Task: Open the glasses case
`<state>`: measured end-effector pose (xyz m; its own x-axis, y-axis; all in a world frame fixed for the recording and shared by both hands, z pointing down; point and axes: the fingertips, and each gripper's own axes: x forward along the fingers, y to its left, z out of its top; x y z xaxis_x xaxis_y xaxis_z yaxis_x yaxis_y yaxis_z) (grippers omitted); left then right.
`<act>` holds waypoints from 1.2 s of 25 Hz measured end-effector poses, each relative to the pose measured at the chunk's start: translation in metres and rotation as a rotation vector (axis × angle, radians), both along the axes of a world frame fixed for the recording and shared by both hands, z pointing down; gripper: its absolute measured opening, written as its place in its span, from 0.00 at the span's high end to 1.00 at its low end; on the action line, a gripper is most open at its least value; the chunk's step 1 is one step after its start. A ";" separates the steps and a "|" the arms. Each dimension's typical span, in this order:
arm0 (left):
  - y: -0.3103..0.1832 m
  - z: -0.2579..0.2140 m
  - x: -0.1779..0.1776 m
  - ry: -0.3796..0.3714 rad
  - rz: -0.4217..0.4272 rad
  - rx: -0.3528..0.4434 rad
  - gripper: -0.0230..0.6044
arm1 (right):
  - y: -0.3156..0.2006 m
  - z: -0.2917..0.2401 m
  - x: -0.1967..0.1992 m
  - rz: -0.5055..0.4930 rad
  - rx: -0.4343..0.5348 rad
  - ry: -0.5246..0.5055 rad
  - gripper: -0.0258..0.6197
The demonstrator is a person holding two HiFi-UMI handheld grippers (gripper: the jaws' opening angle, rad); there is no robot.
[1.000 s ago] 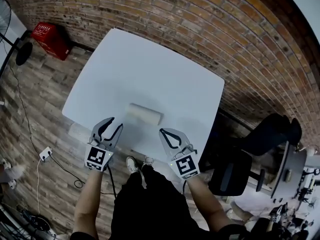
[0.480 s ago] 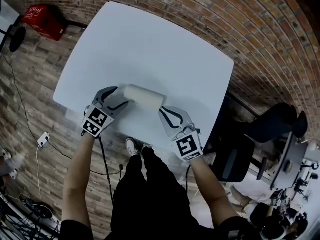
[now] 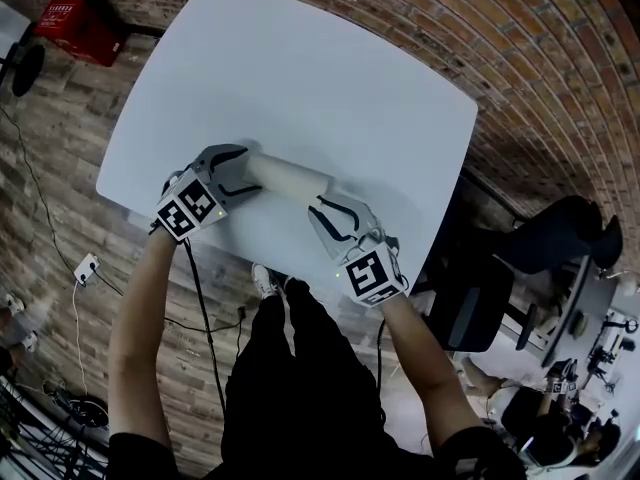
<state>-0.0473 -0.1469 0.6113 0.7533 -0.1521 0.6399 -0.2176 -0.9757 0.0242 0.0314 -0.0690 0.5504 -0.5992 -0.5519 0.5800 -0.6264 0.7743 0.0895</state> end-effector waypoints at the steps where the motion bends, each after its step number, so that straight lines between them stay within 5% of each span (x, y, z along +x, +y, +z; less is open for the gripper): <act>1: -0.001 0.000 0.002 -0.002 0.017 -0.005 0.48 | -0.001 0.001 -0.001 -0.006 0.002 0.001 0.86; 8: 0.006 0.012 0.009 -0.051 0.126 -0.043 0.47 | -0.005 0.011 -0.006 -0.049 0.009 0.032 0.82; 21: 0.002 0.022 0.009 -0.126 0.110 -0.046 0.46 | -0.010 0.048 -0.019 -0.195 0.038 0.226 0.64; 30: 0.006 0.016 0.003 -0.049 0.084 -0.086 0.46 | -0.015 0.055 -0.016 -0.188 0.038 0.266 0.63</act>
<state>-0.0438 -0.1410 0.6271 0.7288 -0.0334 0.6839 -0.1386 -0.9853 0.0996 0.0158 -0.0838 0.6050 -0.5225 -0.4704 0.7111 -0.4238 0.8670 0.2621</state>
